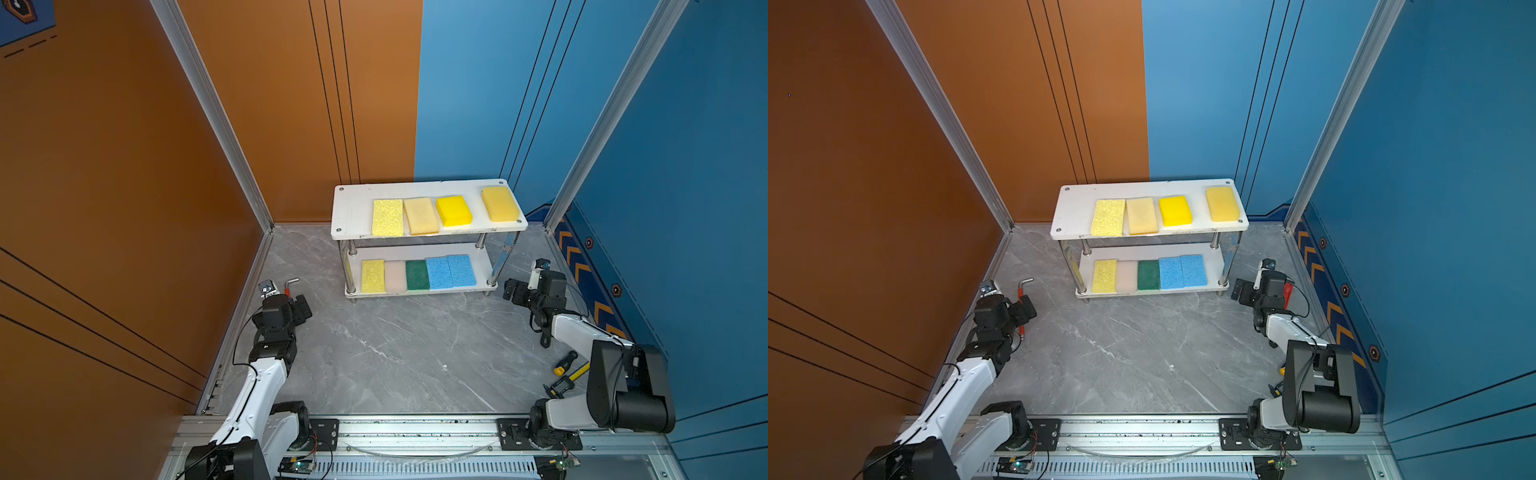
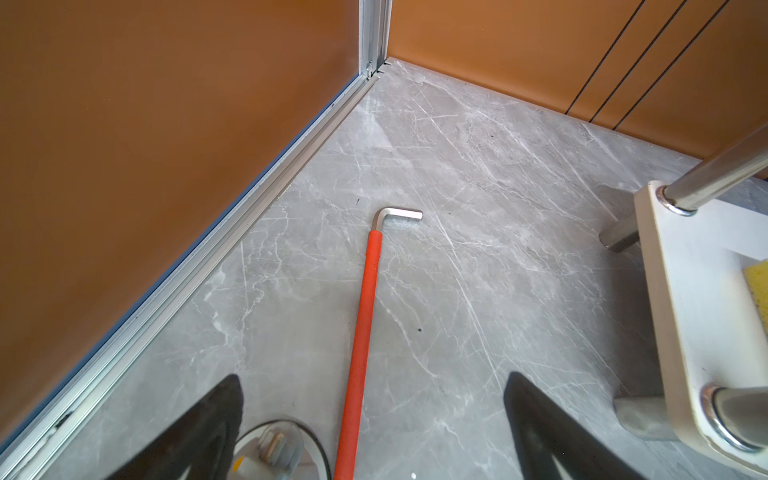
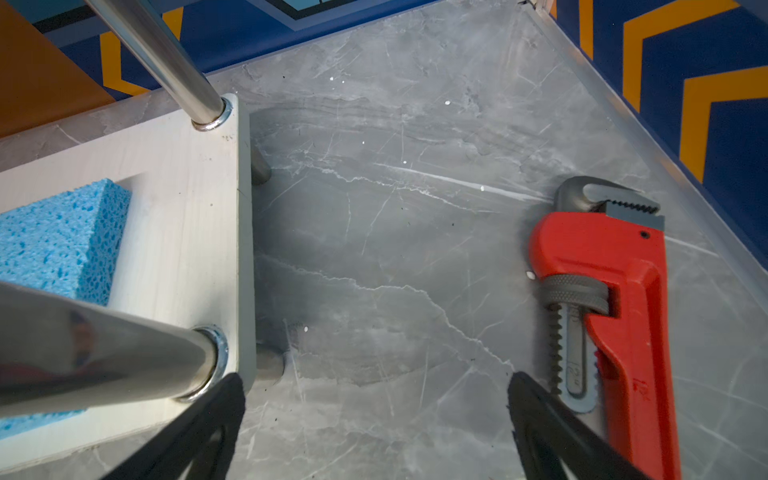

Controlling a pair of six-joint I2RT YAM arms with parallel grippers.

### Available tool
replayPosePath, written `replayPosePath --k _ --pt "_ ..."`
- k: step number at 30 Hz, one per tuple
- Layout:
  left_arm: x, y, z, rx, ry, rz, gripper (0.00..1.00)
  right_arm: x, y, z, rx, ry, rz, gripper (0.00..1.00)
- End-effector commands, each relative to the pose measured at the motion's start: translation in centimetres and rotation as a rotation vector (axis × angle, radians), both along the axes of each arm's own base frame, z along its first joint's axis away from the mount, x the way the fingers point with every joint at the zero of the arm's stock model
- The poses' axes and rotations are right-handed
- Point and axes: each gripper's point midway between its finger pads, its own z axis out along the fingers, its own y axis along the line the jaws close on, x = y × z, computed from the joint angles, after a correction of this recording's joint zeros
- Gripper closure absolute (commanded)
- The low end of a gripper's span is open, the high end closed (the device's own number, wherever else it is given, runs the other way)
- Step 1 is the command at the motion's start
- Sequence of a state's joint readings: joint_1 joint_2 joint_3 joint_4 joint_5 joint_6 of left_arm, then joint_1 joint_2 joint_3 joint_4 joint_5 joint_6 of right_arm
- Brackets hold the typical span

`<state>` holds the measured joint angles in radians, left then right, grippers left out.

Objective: Arrange cleaning sponges on a shelf
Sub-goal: Reset both arms

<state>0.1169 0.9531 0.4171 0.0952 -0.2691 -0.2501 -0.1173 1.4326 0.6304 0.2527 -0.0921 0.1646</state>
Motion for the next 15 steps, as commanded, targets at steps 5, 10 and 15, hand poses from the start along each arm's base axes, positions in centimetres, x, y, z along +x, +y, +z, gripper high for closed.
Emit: replayPosePath --k 5,10,15 --pt "2.4 -0.3 -0.5 0.030 -0.070 -0.011 0.02 2.1 0.0 1.8 -0.038 -0.079 0.012 0.00" --pt "4.4 -1.7 -0.7 0.070 -0.081 -0.084 0.02 2.6 0.4 1.6 -0.042 -0.071 0.030 0.00" --pt "5.1 -2.0 -1.1 0.094 -0.094 -0.100 0.02 3.0 0.8 1.3 -0.049 -0.072 0.034 0.00"
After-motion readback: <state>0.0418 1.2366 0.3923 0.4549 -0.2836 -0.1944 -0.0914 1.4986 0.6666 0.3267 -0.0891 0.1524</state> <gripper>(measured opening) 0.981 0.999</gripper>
